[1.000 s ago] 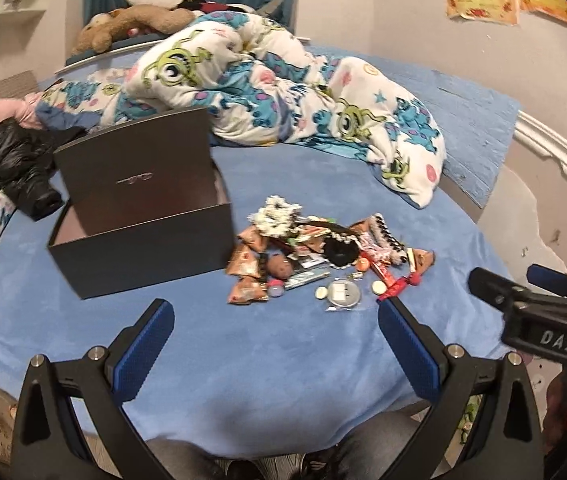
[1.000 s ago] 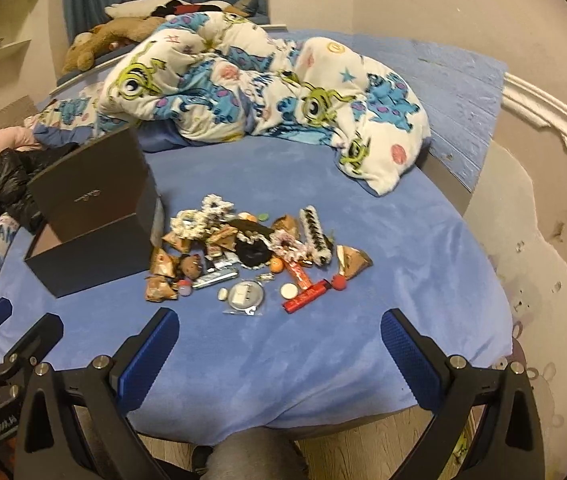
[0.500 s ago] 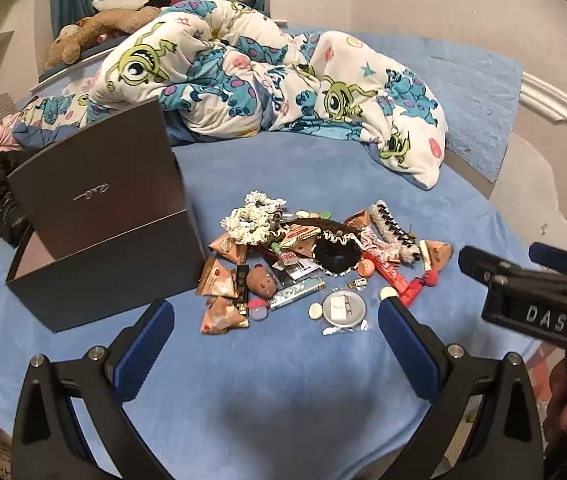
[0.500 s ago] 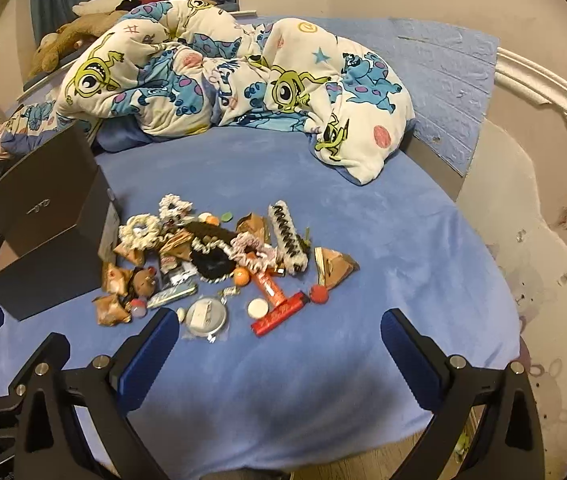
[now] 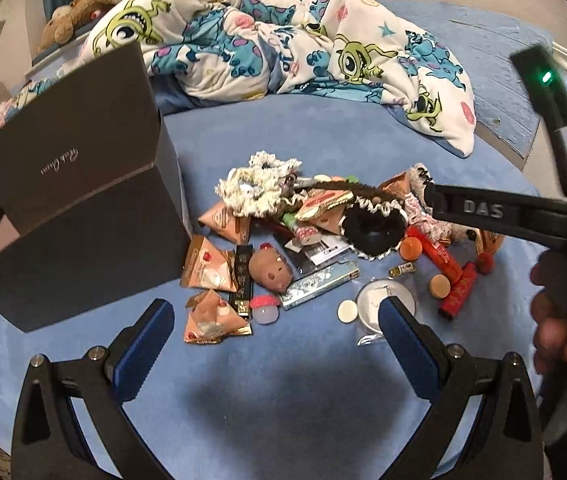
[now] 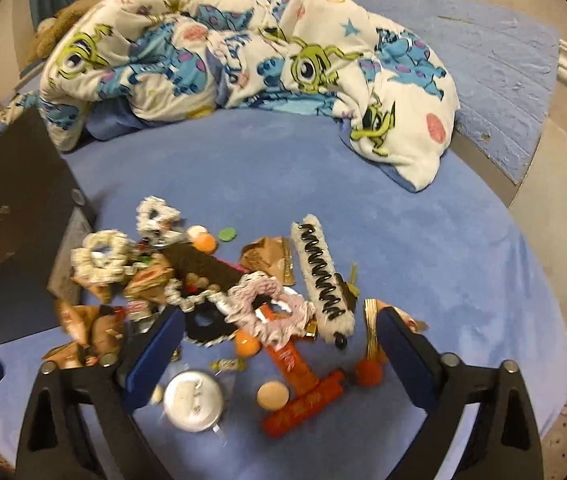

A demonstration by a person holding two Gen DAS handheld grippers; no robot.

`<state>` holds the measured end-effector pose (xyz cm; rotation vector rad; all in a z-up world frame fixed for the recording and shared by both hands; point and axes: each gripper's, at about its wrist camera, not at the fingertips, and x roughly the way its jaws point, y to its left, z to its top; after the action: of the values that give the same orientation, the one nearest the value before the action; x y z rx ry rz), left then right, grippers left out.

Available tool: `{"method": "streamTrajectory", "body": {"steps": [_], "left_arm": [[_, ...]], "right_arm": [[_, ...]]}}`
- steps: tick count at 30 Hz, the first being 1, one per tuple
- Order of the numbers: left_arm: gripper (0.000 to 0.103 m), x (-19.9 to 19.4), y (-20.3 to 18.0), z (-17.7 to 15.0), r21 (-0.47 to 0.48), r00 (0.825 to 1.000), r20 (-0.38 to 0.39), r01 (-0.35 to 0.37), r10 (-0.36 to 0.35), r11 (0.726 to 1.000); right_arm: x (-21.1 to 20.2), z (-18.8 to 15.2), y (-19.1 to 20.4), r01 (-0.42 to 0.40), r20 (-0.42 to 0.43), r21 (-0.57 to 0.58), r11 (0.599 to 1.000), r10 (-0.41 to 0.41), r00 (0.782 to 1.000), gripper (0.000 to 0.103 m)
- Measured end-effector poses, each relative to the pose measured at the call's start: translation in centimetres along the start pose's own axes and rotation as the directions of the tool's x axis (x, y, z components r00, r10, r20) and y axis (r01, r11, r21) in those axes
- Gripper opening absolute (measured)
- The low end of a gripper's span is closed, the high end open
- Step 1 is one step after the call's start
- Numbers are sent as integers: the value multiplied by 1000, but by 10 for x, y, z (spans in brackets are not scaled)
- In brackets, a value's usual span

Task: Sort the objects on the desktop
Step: 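Lower the left tool to a black lace scrunchie while the right tool grasps a pink scrunchie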

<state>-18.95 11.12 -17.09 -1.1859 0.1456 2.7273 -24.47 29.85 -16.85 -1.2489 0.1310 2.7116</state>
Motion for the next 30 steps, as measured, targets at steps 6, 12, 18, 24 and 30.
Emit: {"method": "streamTrajectory", "body": {"steps": [6,12,18,24,30], "left_arm": [[103,5,0,-8,18,1000,-2,24,-24,1000],[103,8,1,-11,12,999,-5,35,-35,999],[103,9,4,-12,1,999,-11,39,-39,999],[103,8,4,-12,-2,999,-5,39,-39,999],[103,7,3,-10,-3,999,-4,42,-42,999]], "right_arm": [[38,-12,-4,5,-46,35,999,-3,999,80],[53,-20,9,40,-67,-36,999,-42,997,80],[55,-23,9,89,-67,-36,995,-92,994,23],[52,-24,5,44,-85,-2,999,-44,995,14],[42,-19,0,33,-78,15,999,-32,996,9]]}}
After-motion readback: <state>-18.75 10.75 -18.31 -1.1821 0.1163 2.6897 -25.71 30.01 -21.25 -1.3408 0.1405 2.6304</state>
